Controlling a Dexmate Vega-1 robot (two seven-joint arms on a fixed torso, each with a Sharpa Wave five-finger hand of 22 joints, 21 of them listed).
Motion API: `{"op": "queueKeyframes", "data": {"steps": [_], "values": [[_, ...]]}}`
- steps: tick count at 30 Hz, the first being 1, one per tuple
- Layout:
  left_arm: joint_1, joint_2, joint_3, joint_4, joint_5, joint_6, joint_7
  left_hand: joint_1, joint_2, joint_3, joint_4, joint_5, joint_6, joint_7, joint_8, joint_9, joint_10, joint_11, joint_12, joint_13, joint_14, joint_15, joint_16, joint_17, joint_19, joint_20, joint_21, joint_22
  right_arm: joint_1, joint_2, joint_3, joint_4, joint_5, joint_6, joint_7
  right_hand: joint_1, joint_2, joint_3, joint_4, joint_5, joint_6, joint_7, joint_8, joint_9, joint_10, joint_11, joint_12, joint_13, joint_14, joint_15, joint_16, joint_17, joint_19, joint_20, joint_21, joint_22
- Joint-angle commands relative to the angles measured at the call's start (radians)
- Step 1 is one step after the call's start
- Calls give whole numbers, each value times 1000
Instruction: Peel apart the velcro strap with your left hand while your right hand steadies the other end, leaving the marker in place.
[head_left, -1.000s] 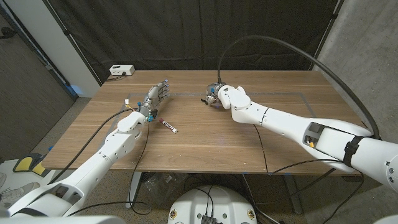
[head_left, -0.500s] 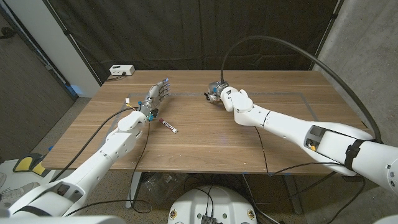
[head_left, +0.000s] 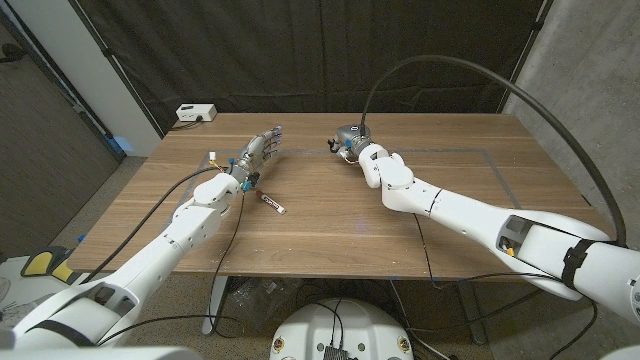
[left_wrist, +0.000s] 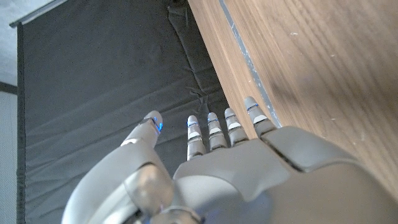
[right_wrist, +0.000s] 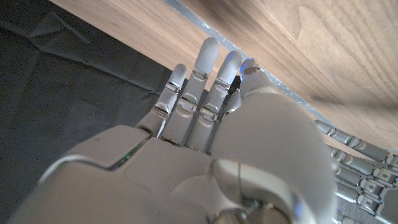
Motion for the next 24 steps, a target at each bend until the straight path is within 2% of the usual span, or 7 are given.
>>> {"op": "queueKeyframes", "data": {"steps": [1, 4, 8, 13, 16, 21, 24], "values": [[-48, 44, 58, -37, 124, 13, -4, 74, -9, 16, -52, 6, 75, 0, 25, 2, 28, -29, 10, 2, 1, -22, -5, -2, -18, 5, -6, 2, -58, -16, 40, -33, -16, 31, -143, -3, 9, -5, 3, 7, 43, -5, -8, -1, 20, -4, 9, 9, 20, -86, 14, 18, -5, -62, 18, 7], [-47, 54, 64, -60, 160, 13, 21, 93, -14, 17, -63, 3, 81, 10, 25, 3, 35, -30, 11, 3, 3, -26, -4, -3, -22, 9, -8, 3, -71, -18, 52, -37, -13, 49, -178, -2, 12, -8, 3, 7, 46, -2, -13, -3, 29, -7, 12, 12, 28, -86, 21, 30, -3, -62, 30, 10], [-45, 64, 68, -88, 199, 10, 49, 118, -20, 16, -71, -2, 69, 27, 16, 5, 30, -22, 9, 5, 0, -16, -4, -2, -28, 31, -11, 4, -89, -24, 73, -51, 0, 70, -208, -1, 13, -11, 4, 7, 49, -1, -17, -5, 36, -5, 11, 12, 30, -85, 23, 38, -4, -60, 40, 12], [-29, 62, 66, -127, 261, 1, 131, 176, -61, 7, -88, 5, 125, -2, 34, 8, 49, -39, 15, 7, 12, -24, 1, -1, -19, 35, -11, 4, -109, -34, 94, -71, 10, 92, -238, 0, 15, -14, 4, 8, 55, 6, -21, -6, 42, -2, 9, 11, 33, -85, 25, 48, -5, -57, 51, 15], [-16, 54, 64, -156, 304, 7, 199, 224, -90, 2, -93, 15, 163, -9, 47, 10, 68, -50, 20, 9, 27, -38, 6, 0, -7, 36, -8, 4, -119, -40, 98, -87, -1, 99, -257, 0, 14, -16, 4, 9, 57, 8, -24, -7, 46, -2, 9, 12, 35, -85, 26, 54, -8, -59, 57, 16], [1, 27, 59, -179, 356, -9, 289, 279, -142, -17, -86, 28, 224, -13, 70, 13, 106, -73, 31, 13, 50, -54, 12, 3, 6, 31, -6, 5, -130, -45, 106, -101, -14, 108, -273, 0, 15, -19, 4, 11, 65, 10, -28, -8, 53, 1, 10, 16, 37, -84, 27, 63, -10, -59, 67, 18], [8, 4, 57, -179, 375, -26, 330, 291, -157, -27, -76, 35, 271, -22, 88, 15, 130, -82, 37, 15, 62, -62, 17, 8, 11, 30, -5, 6, -135, -46, 109, -106, -21, 111, -275, 1, 14, -21, 4, 11, 68, 12, -29, -8, 54, -3, 10, 17, 39, -84, 27, 67, -12, -60, 72, 18]]}}
